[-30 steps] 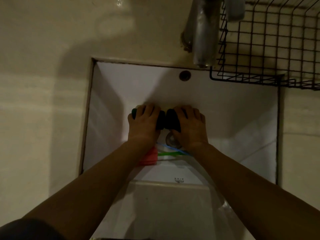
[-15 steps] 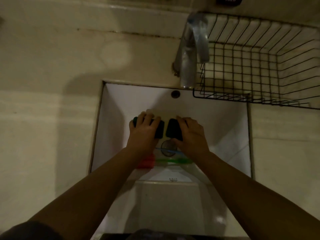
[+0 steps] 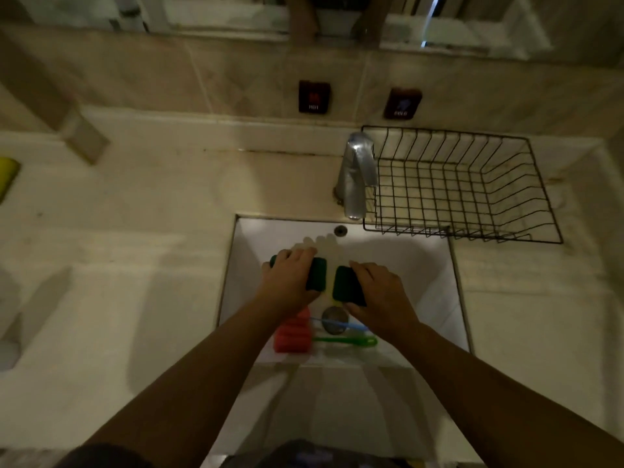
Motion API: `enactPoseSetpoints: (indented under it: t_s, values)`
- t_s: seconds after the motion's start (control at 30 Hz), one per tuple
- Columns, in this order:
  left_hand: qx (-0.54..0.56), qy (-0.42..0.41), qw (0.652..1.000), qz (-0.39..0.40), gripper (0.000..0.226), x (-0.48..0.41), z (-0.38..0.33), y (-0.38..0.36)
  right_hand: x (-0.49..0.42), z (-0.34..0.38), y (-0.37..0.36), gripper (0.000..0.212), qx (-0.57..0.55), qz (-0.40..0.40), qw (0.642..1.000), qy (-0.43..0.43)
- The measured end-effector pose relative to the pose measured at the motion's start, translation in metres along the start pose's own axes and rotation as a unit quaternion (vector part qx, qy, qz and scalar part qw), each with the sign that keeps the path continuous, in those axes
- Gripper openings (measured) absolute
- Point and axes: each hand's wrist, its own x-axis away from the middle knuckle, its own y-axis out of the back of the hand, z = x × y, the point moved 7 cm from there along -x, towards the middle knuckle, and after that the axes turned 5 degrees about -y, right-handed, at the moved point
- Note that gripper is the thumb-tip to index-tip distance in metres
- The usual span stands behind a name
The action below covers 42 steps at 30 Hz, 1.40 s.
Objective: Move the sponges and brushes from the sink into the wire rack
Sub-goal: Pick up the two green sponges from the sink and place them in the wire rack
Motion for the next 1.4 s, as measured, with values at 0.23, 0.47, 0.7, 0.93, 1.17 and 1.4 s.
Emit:
enactPoseSetpoints:
  t_s: [0.23, 0.47, 0.7, 0.93, 1.17, 1.4]
  values:
    - [-0.025, -0.034, 0.997, -0.07, 0.06, 0.013, -0.02, 0.043, 0.006, 0.02, 0.052, 0.075, -0.014, -0.054, 0.997, 0.059]
    - [-0.073, -0.089, 0.986, -0.125, 0.067, 0.022, -0.044, 0.09, 0.002, 0.027, 0.106, 0.076, 0.005, -0.087, 0.993, 0.074]
    - [-0.075, -0.122, 0.978, -0.153, 0.072, 0.022, -0.065, 0.118, 0.006, 0.026, 0.143, 0.075, 0.015, -0.119, 0.989, 0.086]
    - [-0.051, -0.17, 0.97, -0.168, 0.062, 0.018, -0.09, 0.121, 0.017, 0.013, 0.153, 0.074, 0.034, -0.15, 0.987, 0.049]
    - [-0.052, -0.2, 0.966, -0.154, 0.058, 0.007, -0.108, 0.111, 0.026, -0.011, 0.162, 0.076, 0.034, -0.16, 0.986, -0.002]
    - [-0.044, -0.218, 0.962, -0.157, 0.059, -0.006, -0.128, 0.103, 0.031, -0.033, 0.17, 0.073, 0.022, -0.16, 0.987, 0.002]
